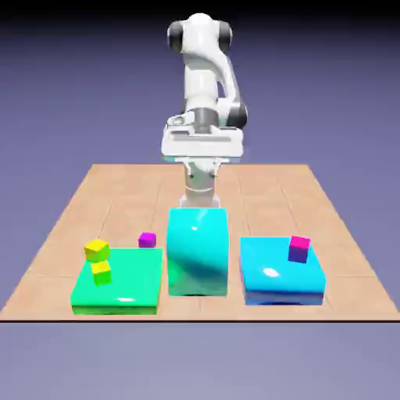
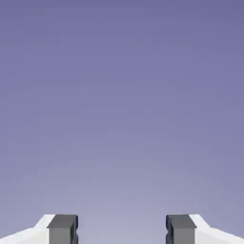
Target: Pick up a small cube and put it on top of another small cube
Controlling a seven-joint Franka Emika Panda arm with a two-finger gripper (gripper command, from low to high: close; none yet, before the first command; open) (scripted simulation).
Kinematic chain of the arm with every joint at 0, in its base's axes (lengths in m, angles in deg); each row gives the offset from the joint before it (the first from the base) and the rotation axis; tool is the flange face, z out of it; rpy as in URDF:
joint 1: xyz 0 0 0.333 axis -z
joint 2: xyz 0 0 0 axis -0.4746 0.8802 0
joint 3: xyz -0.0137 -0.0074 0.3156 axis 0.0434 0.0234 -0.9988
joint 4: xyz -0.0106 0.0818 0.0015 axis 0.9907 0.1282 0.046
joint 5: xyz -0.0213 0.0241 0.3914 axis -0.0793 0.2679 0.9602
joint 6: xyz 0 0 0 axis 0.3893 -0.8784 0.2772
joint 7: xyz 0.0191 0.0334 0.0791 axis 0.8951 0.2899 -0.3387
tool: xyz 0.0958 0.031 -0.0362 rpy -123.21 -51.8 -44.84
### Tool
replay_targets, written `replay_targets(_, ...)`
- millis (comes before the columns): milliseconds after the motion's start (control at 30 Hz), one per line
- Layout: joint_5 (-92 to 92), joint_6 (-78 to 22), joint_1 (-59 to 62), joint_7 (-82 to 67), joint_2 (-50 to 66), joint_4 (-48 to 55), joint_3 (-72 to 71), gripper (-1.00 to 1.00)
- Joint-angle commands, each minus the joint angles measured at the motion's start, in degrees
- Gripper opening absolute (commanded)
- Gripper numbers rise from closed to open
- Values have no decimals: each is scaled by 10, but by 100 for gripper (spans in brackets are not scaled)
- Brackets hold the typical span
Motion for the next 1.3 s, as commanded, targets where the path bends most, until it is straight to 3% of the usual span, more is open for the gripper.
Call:
replay_targets(0,18,-22,5,6,19,2,21,0)
replay_targets(633,362,-437,108,127,373,41,415,0)
replay_targets(967,556,-417,135,9,515,53,322,0)
replay_targets(1000,556,-417,135,9,515,53,322,-100)
replay_targets(1267,382,-448,112,125,391,43,423,-100)
